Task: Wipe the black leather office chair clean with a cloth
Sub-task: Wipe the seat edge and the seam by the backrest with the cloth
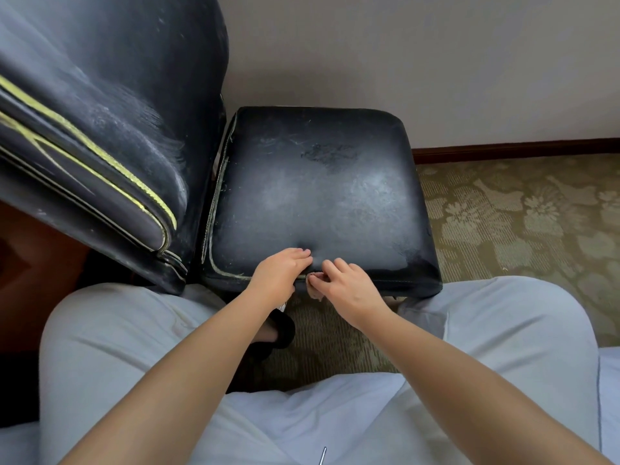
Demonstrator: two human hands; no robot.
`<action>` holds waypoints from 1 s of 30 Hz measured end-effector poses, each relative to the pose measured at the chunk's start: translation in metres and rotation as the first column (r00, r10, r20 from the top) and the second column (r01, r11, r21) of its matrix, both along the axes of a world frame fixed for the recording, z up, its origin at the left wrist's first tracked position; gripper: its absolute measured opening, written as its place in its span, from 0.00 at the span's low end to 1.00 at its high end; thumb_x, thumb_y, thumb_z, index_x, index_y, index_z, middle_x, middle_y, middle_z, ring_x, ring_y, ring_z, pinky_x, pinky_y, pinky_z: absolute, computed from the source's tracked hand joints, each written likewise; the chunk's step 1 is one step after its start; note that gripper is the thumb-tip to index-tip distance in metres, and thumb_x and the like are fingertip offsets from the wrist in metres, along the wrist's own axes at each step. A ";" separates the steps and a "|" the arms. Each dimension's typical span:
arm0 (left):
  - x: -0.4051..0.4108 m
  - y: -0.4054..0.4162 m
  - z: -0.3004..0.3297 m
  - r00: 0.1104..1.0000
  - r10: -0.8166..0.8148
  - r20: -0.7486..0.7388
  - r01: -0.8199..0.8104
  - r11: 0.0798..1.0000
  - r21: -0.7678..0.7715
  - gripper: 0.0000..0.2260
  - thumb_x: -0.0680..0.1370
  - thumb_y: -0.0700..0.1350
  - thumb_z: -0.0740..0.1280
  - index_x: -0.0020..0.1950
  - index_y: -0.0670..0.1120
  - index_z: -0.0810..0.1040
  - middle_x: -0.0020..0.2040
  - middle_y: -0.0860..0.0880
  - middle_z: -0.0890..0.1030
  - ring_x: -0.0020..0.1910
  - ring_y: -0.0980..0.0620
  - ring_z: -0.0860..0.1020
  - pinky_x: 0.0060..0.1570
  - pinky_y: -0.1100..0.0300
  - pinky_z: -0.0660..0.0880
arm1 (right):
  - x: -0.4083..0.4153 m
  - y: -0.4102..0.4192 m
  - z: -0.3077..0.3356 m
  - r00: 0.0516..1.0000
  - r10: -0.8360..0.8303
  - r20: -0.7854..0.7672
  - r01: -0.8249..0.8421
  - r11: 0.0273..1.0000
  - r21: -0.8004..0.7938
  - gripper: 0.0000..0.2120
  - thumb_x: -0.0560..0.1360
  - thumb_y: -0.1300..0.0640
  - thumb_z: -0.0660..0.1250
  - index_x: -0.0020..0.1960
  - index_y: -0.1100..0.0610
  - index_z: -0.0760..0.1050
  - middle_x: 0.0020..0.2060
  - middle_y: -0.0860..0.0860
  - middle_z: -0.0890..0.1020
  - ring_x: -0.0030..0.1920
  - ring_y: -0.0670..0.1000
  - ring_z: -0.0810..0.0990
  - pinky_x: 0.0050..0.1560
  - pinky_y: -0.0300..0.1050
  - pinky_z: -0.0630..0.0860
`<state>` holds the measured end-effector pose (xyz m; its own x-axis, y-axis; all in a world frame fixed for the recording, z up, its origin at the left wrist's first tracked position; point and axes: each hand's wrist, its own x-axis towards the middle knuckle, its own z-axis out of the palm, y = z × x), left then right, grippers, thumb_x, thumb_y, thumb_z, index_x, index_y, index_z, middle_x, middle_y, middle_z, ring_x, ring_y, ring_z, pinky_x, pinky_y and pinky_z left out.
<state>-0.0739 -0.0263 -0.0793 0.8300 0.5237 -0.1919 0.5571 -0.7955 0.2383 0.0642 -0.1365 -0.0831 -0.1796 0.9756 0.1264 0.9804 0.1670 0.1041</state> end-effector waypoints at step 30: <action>-0.002 0.004 0.000 1.000 0.006 0.019 -0.005 0.999 -0.040 0.31 0.76 0.38 0.68 0.77 0.48 0.60 0.77 0.52 0.60 0.76 0.54 0.57 0.74 0.60 0.54 | 0.010 -0.001 -0.002 0.994 0.102 0.040 -0.103 0.995 0.004 0.25 0.57 0.54 0.79 0.53 0.54 0.81 0.42 0.51 0.78 0.39 0.52 0.77 0.32 0.42 0.71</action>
